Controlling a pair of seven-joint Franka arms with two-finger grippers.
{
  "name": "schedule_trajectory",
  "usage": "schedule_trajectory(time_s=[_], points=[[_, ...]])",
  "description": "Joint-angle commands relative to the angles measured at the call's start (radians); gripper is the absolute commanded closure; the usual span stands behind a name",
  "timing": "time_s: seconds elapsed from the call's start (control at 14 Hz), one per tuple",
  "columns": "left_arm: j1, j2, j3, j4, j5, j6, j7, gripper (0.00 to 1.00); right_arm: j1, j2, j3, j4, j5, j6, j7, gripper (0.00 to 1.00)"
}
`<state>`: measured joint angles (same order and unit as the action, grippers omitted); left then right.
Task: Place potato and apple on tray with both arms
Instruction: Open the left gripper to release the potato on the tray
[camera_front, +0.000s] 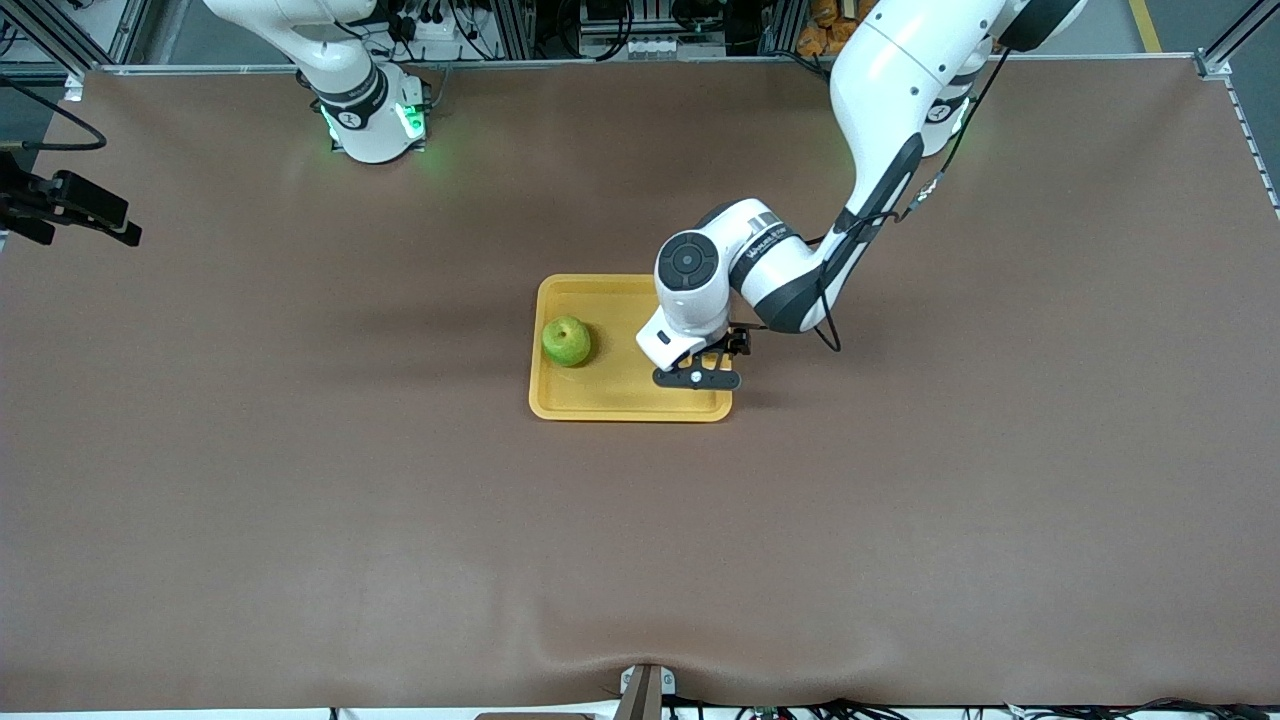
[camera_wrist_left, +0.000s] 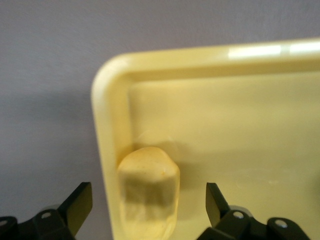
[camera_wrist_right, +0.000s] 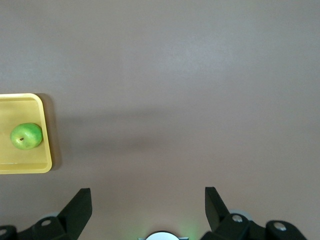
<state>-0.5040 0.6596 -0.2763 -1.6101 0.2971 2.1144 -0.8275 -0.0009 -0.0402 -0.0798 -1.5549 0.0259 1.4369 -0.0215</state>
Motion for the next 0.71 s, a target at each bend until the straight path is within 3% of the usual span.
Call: schedule_trajectory(time_s=[0.0, 0.29, 0.64], points=[[0.027, -0.073, -0.006, 0.114, 0.002, -0.222, -0.01, 0.0, -0.05, 0.005, 0.015, 0.012, 0.0, -0.013, 0.002, 0.0], [0.177, -0.251, -0.011, 0.145, -0.162, -0.358, 0.141, 0.0, -0.06, 0.005, 0.015, 0.013, 0.002, -0.006, 0.002, 0.0], [0.347, -0.408, -0.012, 0.147, -0.197, -0.49, 0.225, 0.0, -0.062, 0.005, 0.015, 0.016, 0.02, -0.006, 0.005, 0.0]])
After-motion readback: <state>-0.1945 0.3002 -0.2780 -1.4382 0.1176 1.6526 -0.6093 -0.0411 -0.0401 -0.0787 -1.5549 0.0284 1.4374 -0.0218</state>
